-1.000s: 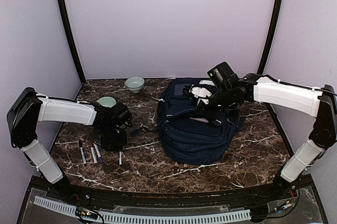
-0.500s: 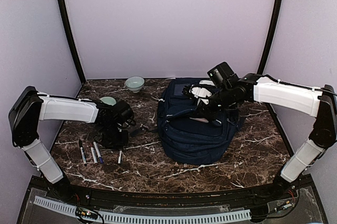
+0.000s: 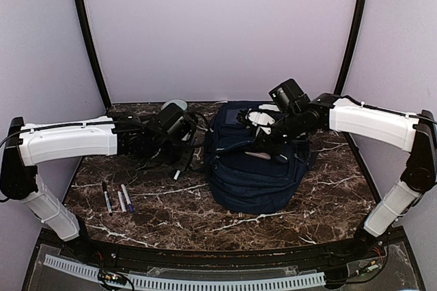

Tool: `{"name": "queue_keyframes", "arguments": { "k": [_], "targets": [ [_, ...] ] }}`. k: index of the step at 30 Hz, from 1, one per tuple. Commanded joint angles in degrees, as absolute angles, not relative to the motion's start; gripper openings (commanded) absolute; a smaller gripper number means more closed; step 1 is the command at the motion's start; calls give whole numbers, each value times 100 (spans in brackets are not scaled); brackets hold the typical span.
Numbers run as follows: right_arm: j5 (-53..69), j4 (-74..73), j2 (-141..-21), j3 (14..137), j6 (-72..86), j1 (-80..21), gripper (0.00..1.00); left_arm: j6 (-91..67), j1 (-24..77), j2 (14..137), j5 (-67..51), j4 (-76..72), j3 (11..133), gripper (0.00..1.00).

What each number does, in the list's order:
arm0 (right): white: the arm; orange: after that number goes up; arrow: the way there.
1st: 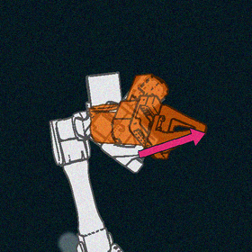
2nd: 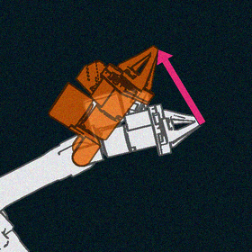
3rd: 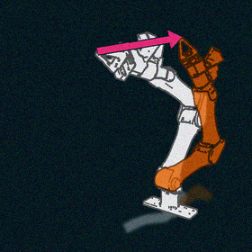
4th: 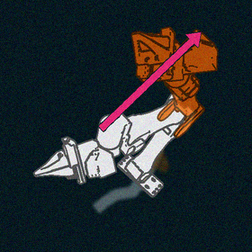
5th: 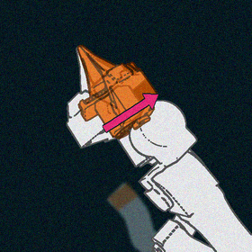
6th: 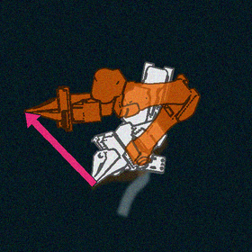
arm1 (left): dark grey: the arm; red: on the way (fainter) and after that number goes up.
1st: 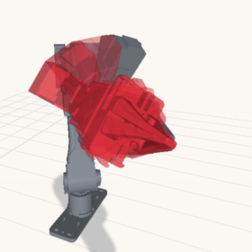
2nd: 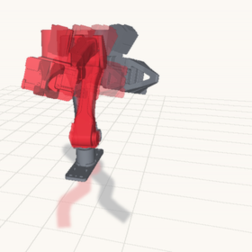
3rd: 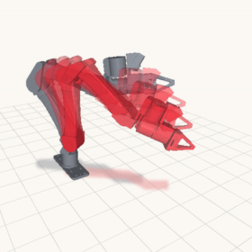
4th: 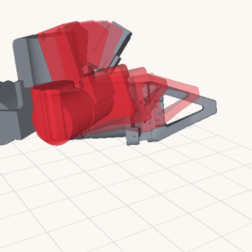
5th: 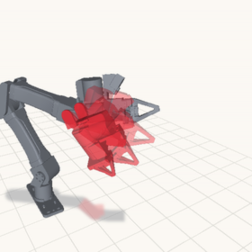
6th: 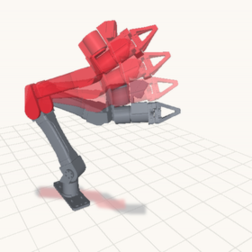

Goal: Pack the student bag
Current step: Unzip the pen from the upper front pocket of the bag.

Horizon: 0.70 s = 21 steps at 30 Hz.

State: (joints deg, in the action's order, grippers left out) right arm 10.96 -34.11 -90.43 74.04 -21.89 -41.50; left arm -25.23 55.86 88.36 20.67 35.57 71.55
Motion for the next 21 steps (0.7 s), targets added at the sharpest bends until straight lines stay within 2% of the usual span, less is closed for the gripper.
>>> {"name": "queue_keyframes", "arguments": {
  "k": [1,6,10,21],
  "targets": [
    [1264,-3147,-9004,7708,-2056,-4104,0,-752,5966,8483,2438,2179,7051,0],
    [1156,-3269,-9039,7891,-2104,-4104,0,1180,6610,8589,1856,368,6618,0],
    [1252,-3422,-9087,8087,-2126,-4087,0,2145,6862,9083,1967,-553,6676,0],
    [1476,-3584,-9226,8255,-2121,-4037,0,4124,7178,10934,2274,-556,8004,0]
  ]
}}
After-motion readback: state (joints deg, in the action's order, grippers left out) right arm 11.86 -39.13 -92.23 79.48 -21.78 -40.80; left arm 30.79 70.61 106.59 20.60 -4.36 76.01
